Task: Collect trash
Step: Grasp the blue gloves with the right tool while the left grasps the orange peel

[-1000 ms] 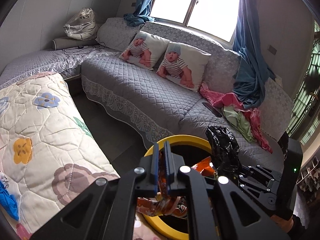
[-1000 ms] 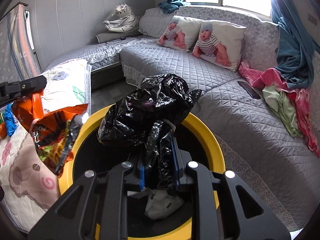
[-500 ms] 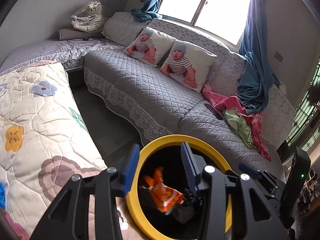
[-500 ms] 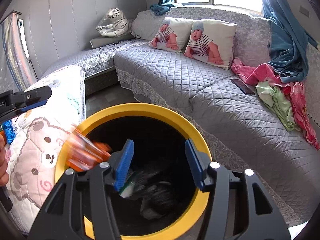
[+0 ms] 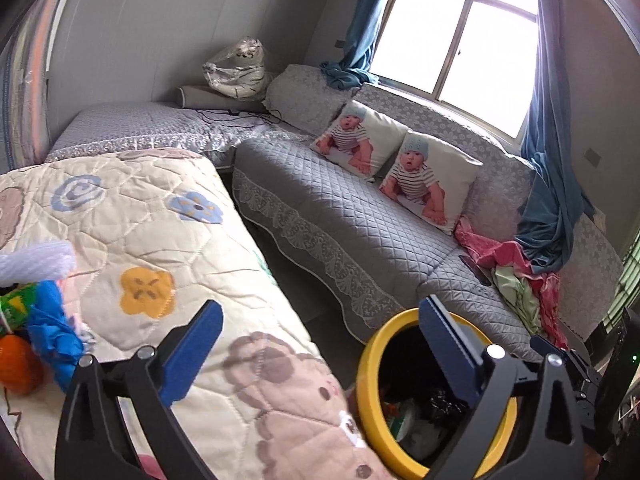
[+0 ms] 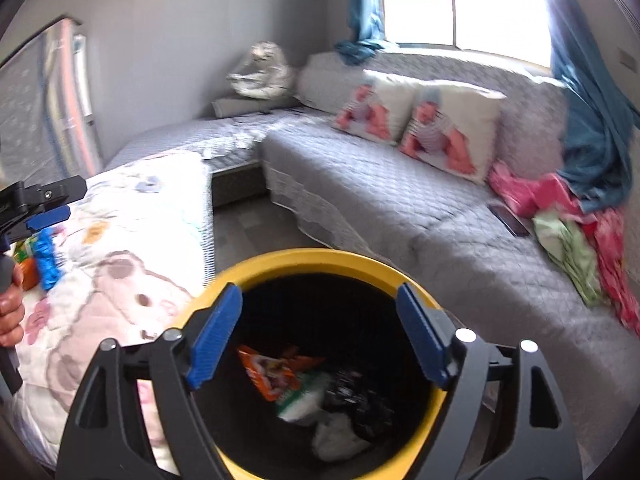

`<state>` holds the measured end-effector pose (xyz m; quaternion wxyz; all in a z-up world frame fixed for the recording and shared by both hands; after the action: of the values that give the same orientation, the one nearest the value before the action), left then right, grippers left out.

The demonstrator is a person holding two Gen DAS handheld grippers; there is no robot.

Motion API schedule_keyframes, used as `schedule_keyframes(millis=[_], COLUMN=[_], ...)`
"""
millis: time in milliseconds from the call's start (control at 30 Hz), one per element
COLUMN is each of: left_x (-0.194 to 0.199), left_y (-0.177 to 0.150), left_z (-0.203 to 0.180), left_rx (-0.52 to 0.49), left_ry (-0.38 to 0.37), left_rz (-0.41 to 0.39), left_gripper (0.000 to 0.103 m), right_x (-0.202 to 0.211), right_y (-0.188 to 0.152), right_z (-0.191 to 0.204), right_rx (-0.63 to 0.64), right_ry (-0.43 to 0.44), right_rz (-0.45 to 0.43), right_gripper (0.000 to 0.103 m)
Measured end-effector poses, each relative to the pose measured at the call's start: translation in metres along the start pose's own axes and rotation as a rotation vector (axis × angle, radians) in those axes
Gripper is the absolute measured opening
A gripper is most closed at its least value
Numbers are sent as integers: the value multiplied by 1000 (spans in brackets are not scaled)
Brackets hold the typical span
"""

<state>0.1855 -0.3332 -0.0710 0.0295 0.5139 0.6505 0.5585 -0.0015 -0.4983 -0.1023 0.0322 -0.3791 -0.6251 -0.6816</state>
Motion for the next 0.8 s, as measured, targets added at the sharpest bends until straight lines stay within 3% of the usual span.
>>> schedule_keyframes(millis=[233,567,800], left_x=[54,145,161], left_y=[11,6,-12], left_z=[88,233,291], left_rx=[57,133,175], left_ry=[134,385,442], left_rz=[-67,-151,-112], left_gripper=[95,95,95], right_x=[0,-1,-16], right_y=[34,51,46], right_z=[95,253,318], right_rx=[127,305,422], right_ry=[181,440,519], right_rz=[-81,-110,-71], right_gripper=[87,87,87])
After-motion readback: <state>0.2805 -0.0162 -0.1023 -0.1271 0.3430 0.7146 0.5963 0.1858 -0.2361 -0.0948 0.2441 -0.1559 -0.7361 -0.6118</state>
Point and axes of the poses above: each gripper's, at about its wrist camera, not at the fingertips, and x roughly against the way its jaws point, z to its left, y to its top, the point moved 6 cm from there along -x, roughly the way its jaws point, and after that the axes turned 6 degrees about x, right-handed, at the moved point
